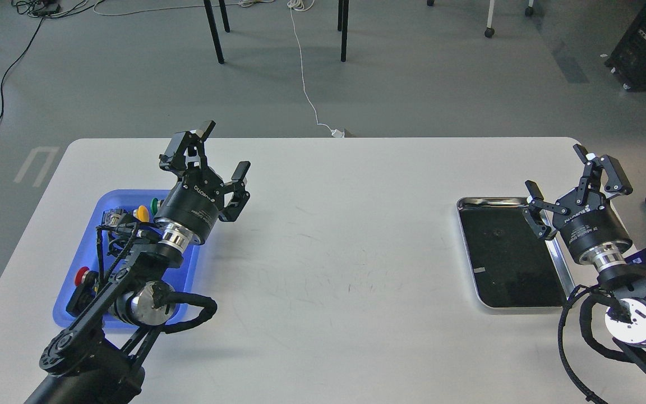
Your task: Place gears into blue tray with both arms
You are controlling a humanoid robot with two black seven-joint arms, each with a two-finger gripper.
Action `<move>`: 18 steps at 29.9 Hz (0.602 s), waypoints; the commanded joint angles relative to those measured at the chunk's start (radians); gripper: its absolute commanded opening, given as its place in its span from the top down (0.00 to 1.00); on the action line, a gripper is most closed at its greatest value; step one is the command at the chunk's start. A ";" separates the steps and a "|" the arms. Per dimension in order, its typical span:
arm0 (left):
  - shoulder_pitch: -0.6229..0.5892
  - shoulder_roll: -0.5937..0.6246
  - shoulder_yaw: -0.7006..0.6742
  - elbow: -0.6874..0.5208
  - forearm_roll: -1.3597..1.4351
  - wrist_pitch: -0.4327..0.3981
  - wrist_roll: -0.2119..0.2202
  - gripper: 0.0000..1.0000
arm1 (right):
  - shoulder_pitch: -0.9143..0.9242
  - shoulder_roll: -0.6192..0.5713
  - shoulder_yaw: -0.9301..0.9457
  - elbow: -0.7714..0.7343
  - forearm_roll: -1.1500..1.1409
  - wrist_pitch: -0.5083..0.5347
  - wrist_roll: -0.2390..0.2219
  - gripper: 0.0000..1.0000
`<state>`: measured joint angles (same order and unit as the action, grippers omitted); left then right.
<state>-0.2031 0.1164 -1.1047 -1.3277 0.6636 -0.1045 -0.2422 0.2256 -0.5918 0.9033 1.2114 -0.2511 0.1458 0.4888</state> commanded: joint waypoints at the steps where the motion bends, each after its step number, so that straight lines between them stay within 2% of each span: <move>1: 0.013 -0.011 -0.001 -0.004 0.010 0.000 0.000 0.02 | 0.024 -0.037 -0.024 0.007 -0.216 0.001 0.000 0.01; 6: 0.014 -0.020 -0.003 -0.005 0.010 0.000 -0.002 0.02 | 0.148 -0.149 -0.144 0.030 -0.433 0.009 0.000 0.01; 9: 0.014 -0.026 -0.003 -0.005 0.011 0.000 -0.002 0.02 | 0.297 -0.236 -0.285 0.037 -0.503 0.012 0.000 0.01; 15: 0.014 -0.027 -0.003 -0.005 0.010 -0.001 -0.002 0.02 | 0.660 -0.374 -0.683 0.034 -0.793 0.027 0.000 0.00; 18: 0.014 -0.026 -0.003 -0.005 0.010 -0.004 -0.002 0.02 | 0.831 -0.385 -0.913 0.001 -0.968 0.049 0.000 0.00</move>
<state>-0.1887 0.0890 -1.1076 -1.3339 0.6745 -0.1048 -0.2441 0.9008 -0.9621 0.1977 1.2409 -1.0625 0.1794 0.4886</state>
